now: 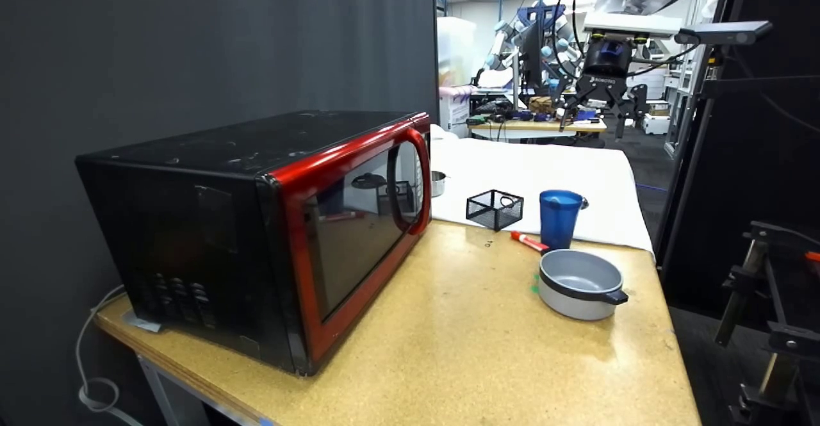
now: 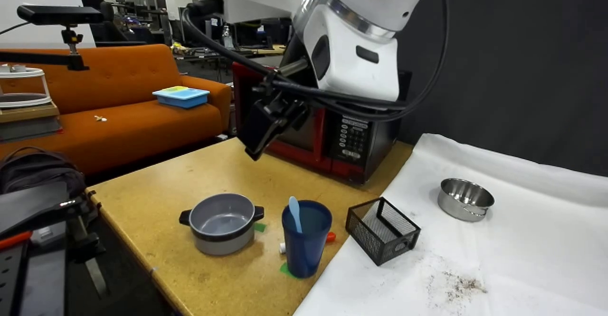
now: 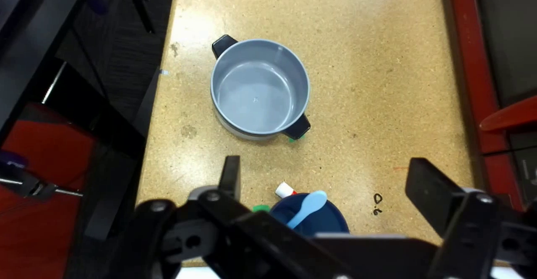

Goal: Remove the spoon from the cup and put it on the table

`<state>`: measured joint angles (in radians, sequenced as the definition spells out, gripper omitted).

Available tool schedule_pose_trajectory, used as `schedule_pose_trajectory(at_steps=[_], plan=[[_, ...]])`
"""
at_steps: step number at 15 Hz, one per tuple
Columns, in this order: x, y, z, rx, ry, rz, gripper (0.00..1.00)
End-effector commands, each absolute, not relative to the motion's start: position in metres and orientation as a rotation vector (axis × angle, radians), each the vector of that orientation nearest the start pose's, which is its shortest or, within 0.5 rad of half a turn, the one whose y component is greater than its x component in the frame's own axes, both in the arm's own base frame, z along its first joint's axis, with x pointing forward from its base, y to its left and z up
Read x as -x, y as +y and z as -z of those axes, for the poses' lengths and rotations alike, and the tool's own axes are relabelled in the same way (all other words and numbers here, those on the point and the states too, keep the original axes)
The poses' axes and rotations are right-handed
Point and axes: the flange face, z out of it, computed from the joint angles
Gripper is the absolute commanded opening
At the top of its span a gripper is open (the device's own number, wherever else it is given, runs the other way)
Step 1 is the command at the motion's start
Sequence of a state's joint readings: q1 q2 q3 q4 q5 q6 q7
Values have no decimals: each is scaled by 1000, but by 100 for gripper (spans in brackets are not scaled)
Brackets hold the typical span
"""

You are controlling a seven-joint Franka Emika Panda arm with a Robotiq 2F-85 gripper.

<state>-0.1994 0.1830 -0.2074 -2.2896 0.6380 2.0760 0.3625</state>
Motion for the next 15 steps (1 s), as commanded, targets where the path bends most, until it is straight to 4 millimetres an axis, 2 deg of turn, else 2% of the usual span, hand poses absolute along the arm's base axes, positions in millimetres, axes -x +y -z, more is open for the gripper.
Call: schedule_pose_trajectory(at_steps=[1,3,9,12,15], plan=[[-462,-167,-254,2181,1489,-487,100],[-462,-167,-254,2181,1489,-487,100],[-495,-206,-244,2024,1601,-519,100],[-501,-217,-229,2000,1627,-555,100],[-502,-216,-207,1994,1609,-613,100]])
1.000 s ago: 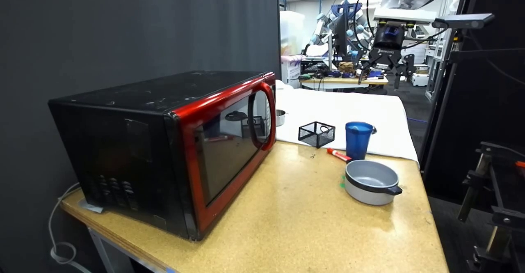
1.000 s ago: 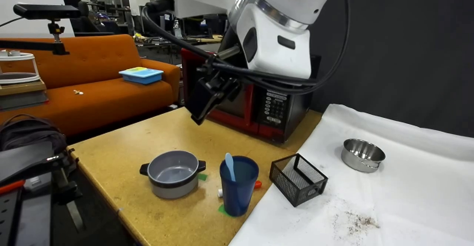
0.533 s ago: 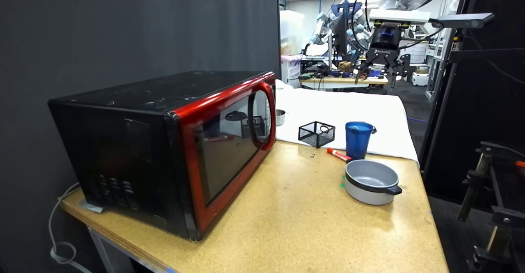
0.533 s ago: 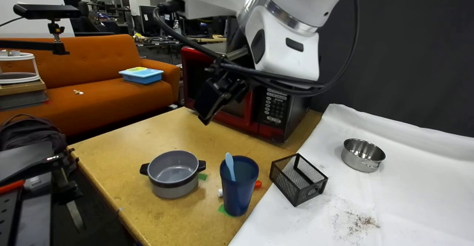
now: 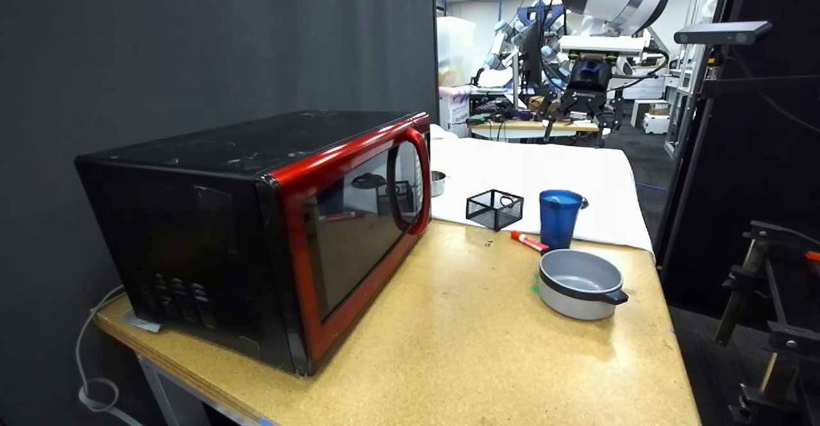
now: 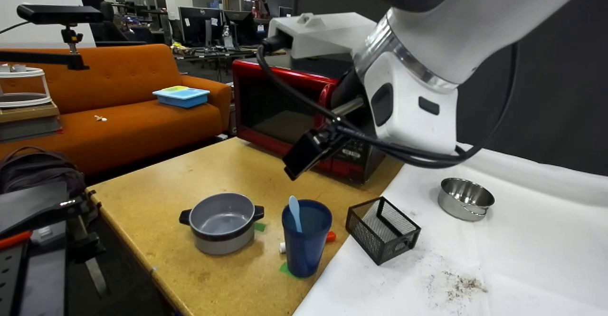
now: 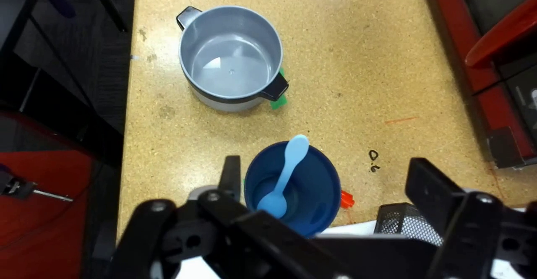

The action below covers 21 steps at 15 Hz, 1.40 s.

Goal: Remove the spoon from the cup and put it on the table

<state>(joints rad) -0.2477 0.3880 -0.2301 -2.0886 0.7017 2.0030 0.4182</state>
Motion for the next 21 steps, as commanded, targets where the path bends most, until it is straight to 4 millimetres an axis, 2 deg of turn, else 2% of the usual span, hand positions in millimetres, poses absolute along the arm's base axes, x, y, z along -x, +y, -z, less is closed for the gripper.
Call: schedule_pose_trajectory(at_steps=[1,7,9,12,13,16,17,21], plan=[[-502,-214,-201,1985,1614,-614,100],[-511,-218,-172,1805,1668,-599,98],[-513,-225,-160,1763,1699,-599,73],[-514,-235,-142,1724,1736,-623,51],[-512,-237,-136,1717,1747,-633,48],[-507,-239,-124,1707,1757,-654,42],[-504,-239,-122,1705,1759,-662,45],[-498,-235,-115,1702,1759,-685,45]])
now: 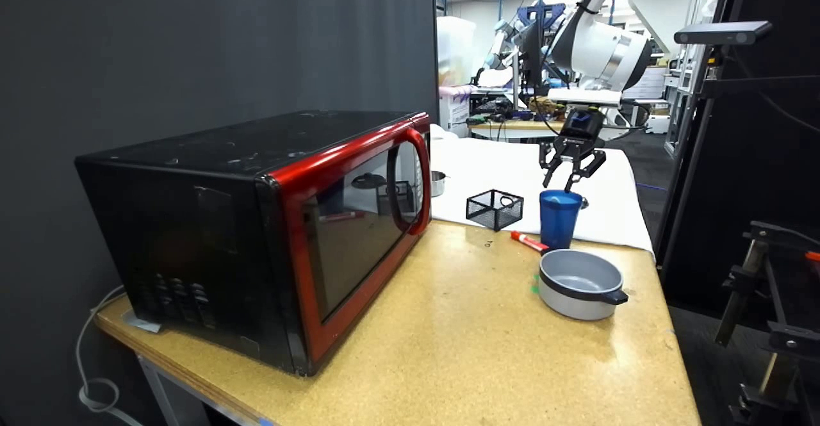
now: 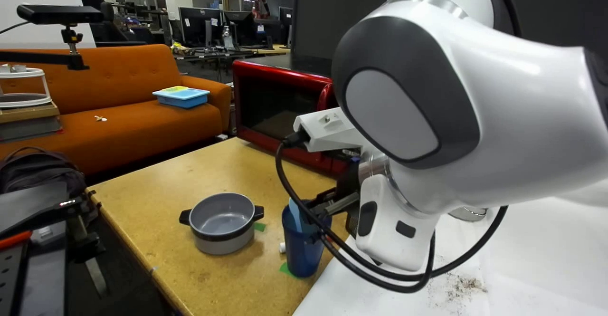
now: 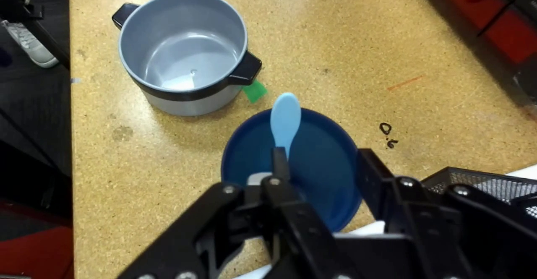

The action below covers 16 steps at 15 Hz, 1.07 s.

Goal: Remove the spoon from the cup and put it on the table

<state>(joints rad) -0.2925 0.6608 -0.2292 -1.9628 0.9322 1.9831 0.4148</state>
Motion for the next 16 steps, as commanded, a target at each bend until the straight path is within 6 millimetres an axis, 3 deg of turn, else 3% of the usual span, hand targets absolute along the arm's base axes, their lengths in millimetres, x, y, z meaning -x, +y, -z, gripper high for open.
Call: schedule_pose_trajectory(at_steps=[1,4,11,16], plan=[[-497,-234,-114,1700,1759,-693,46],[-495,-227,-109,1704,1745,-727,38],[-490,-198,-93,1737,1714,-810,41],[-494,-192,-90,1742,1713,-824,39]])
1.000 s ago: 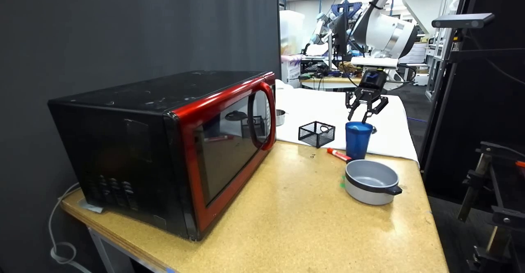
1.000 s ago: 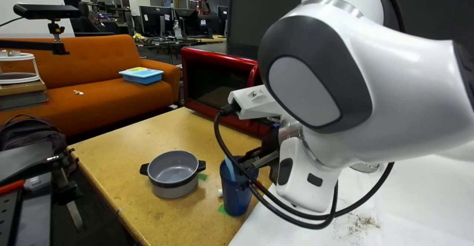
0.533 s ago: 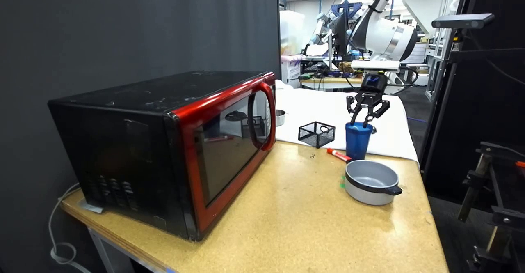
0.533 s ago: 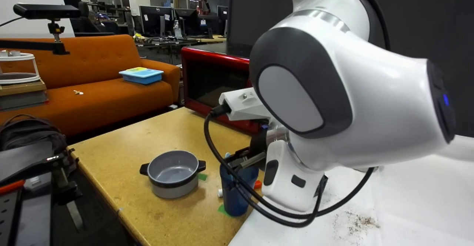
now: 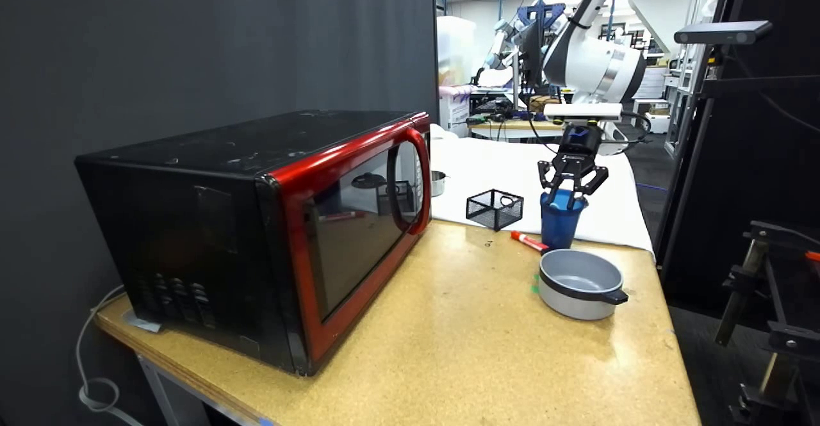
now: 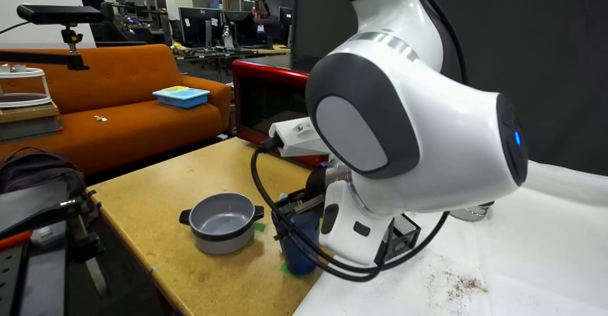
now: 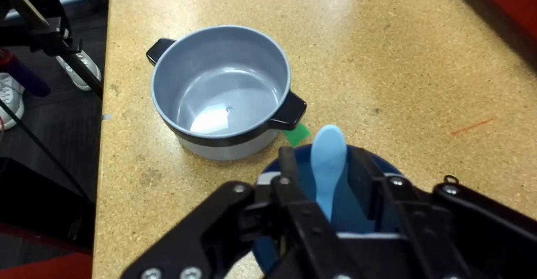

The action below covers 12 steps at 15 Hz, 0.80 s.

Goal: Remove the spoon from the cup and put it on the table

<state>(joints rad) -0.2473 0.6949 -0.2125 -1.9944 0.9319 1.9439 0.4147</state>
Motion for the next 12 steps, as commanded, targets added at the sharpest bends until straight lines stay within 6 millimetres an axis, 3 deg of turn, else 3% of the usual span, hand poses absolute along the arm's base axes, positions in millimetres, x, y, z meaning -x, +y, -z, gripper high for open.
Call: schedule_pose_trajectory(at_steps=[1,3,4,5,12], plan=[[-495,-193,-90,1738,1715,-822,39],[-496,-197,-91,1730,1719,-819,14],[-497,-201,-92,1722,1723,-816,12],[-498,-204,-93,1714,1727,-815,3],[-507,-225,-106,1666,1753,-806,0]])
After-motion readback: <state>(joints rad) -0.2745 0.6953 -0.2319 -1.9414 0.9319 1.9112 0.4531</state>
